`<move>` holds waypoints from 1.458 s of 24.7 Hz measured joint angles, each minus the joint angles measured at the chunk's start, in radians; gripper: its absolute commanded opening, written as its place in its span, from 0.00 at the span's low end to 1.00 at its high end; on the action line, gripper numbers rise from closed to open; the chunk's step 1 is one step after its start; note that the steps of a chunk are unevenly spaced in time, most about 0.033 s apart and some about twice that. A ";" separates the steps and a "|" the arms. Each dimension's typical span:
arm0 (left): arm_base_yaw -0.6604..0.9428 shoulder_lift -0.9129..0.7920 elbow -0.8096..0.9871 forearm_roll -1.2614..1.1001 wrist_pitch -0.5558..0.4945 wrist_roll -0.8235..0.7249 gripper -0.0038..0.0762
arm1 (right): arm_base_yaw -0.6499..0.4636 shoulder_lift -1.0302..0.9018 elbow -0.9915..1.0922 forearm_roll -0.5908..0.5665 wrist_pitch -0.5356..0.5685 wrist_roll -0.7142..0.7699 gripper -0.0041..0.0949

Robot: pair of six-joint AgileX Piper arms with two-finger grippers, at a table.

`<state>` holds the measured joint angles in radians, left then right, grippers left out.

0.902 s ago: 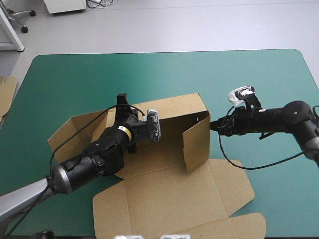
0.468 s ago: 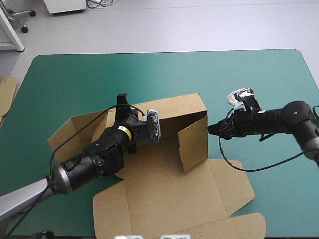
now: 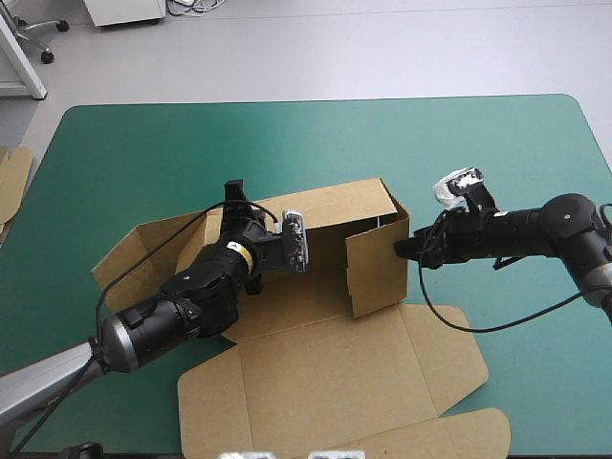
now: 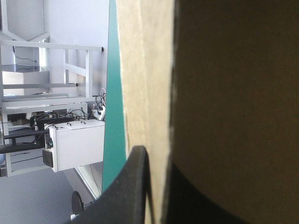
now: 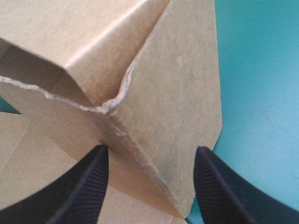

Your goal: Fold the box

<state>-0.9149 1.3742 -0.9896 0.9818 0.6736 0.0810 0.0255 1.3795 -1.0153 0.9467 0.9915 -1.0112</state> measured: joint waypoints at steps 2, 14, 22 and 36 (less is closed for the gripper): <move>0.000 0.000 0.000 0.000 0.000 0.000 0.03 | 0.015 0.002 0.000 0.000 -0.014 -0.003 0.62; 0.000 0.000 0.000 0.000 0.000 0.000 0.03 | 0.107 0.004 0.000 -0.034 -0.047 0.041 0.66; 0.000 0.000 0.000 0.000 -0.001 -0.023 0.03 | 0.112 0.004 0.000 -0.031 -0.066 0.044 0.66; 0.000 0.002 0.000 0.010 0.008 -0.032 0.03 | 0.272 -0.003 0.000 -0.136 -0.261 0.150 0.65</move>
<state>-0.9149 1.3759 -0.9896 0.9918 0.6812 0.0493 0.2975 1.3765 -1.0153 0.8112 0.7303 -0.8614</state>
